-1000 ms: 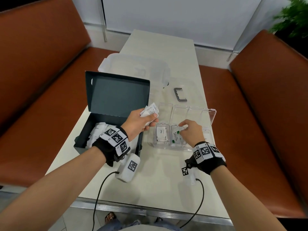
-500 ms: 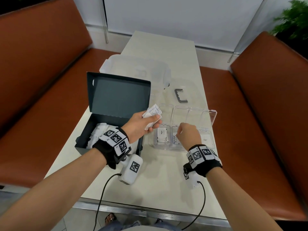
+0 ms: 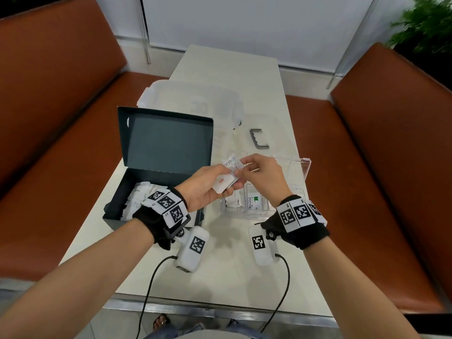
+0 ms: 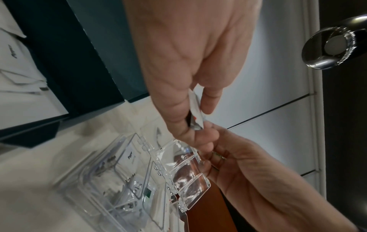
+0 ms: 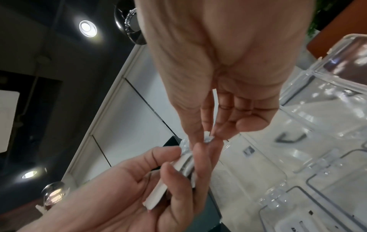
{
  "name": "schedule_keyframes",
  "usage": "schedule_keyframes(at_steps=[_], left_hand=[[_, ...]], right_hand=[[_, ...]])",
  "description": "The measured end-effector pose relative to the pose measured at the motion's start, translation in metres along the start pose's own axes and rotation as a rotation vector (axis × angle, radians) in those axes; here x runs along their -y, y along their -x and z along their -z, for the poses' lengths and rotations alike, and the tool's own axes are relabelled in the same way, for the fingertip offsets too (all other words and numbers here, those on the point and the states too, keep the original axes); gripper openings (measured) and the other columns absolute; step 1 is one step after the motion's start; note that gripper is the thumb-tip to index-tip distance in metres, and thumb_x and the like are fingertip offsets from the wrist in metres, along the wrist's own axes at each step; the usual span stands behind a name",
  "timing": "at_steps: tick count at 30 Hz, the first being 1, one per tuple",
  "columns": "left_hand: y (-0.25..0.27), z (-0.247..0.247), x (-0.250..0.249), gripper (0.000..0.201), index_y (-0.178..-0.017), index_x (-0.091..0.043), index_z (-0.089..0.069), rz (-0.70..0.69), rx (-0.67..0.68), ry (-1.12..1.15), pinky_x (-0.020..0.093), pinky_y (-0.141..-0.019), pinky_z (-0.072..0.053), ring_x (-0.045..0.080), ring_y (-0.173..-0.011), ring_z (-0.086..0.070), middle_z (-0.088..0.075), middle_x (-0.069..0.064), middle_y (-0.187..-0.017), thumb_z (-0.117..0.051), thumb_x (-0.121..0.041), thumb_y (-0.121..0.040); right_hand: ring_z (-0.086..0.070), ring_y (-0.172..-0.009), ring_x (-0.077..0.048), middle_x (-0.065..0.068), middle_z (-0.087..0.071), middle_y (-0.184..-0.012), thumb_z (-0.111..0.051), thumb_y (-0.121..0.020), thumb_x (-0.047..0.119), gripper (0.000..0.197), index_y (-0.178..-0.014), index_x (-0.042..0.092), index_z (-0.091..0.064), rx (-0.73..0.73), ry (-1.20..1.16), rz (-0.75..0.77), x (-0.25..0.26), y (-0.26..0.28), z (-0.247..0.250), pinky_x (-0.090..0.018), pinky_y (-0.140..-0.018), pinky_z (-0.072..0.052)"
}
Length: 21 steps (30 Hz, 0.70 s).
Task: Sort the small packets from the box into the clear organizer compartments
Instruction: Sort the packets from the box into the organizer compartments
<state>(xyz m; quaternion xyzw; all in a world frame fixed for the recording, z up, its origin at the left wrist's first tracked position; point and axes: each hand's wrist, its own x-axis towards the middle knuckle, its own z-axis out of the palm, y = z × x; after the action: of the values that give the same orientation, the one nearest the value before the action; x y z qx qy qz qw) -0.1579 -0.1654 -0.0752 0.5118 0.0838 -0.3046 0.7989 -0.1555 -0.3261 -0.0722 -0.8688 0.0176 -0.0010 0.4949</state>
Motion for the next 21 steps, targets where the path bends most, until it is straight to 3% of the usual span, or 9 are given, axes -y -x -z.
schedule_keyframes(at_steps=[4, 7, 10, 13, 17, 21], left_hand=[[-0.001, 0.004, 0.002, 0.025, -0.121, -0.001, -0.058, -0.022, -0.007, -0.054, 0.022, -0.069, -0.055, 0.018, -0.084, -0.070, -0.071, 0.019, -0.107, -0.049, -0.011, -0.100], [-0.001, 0.007, 0.002, 0.020, -0.117, -0.006, -0.059, -0.022, -0.052, -0.048, 0.020, -0.062, -0.053, 0.015, -0.079, -0.071, -0.074, 0.015, -0.101, -0.052, -0.012, -0.099], [-0.002, 0.010, 0.003, 0.016, -0.112, -0.010, -0.061, -0.025, -0.085, -0.064, 0.018, -0.059, -0.051, 0.012, -0.075, -0.070, -0.074, 0.012, -0.097, -0.056, -0.014, -0.097], [-0.002, 0.013, 0.004, 0.014, -0.109, -0.008, -0.062, -0.035, -0.114, -0.040, 0.016, -0.056, -0.050, 0.010, -0.070, -0.069, -0.074, 0.011, -0.095, -0.057, -0.011, -0.097], [-0.004, 0.017, 0.004, 0.017, -0.114, -0.006, -0.059, -0.053, -0.191, 0.008, 0.017, -0.057, -0.048, 0.008, -0.061, -0.065, -0.070, 0.013, -0.101, -0.052, -0.011, -0.100], [-0.003, 0.009, -0.002, 0.037, -0.114, -0.006, -0.061, -0.054, -0.185, 0.073, 0.014, -0.050, -0.046, 0.009, -0.062, -0.059, -0.070, 0.012, -0.102, -0.058, -0.038, -0.095]], right_hand=[[-0.058, -0.062, -0.008, 0.002, -0.064, -0.070, -0.079, -0.076, 0.015, 0.014, -0.083, 0.018, -0.067, -0.021, -0.116, -0.054, -0.003, -0.002, 0.006, -0.019, -0.060, -0.044], [-0.059, -0.059, -0.010, 0.001, -0.066, -0.068, -0.079, -0.077, 0.015, 0.018, -0.088, 0.017, -0.066, 0.008, -0.196, -0.094, -0.005, -0.002, 0.011, -0.020, -0.058, -0.045], [-0.059, -0.062, -0.014, -0.006, -0.067, -0.074, -0.078, -0.078, 0.014, 0.023, -0.097, 0.005, -0.067, 0.014, -0.214, -0.110, -0.007, -0.002, 0.012, -0.024, -0.060, -0.047], [-0.062, -0.060, -0.014, -0.006, -0.067, -0.074, -0.075, -0.081, 0.012, 0.013, -0.089, 0.005, -0.067, -0.039, -0.266, -0.113, -0.006, -0.002, 0.014, -0.024, -0.058, -0.048], [-0.072, -0.069, -0.018, -0.001, -0.072, -0.077, -0.072, -0.083, 0.010, 0.007, -0.079, 0.013, -0.067, -0.184, -0.313, 0.029, -0.003, 0.003, 0.015, -0.026, -0.063, -0.056], [-0.066, -0.076, -0.002, -0.003, -0.068, -0.091, -0.074, -0.080, 0.004, 0.007, -0.083, 0.010, -0.073, -0.233, -0.118, 0.267, -0.004, 0.015, 0.002, -0.012, -0.075, -0.051]])
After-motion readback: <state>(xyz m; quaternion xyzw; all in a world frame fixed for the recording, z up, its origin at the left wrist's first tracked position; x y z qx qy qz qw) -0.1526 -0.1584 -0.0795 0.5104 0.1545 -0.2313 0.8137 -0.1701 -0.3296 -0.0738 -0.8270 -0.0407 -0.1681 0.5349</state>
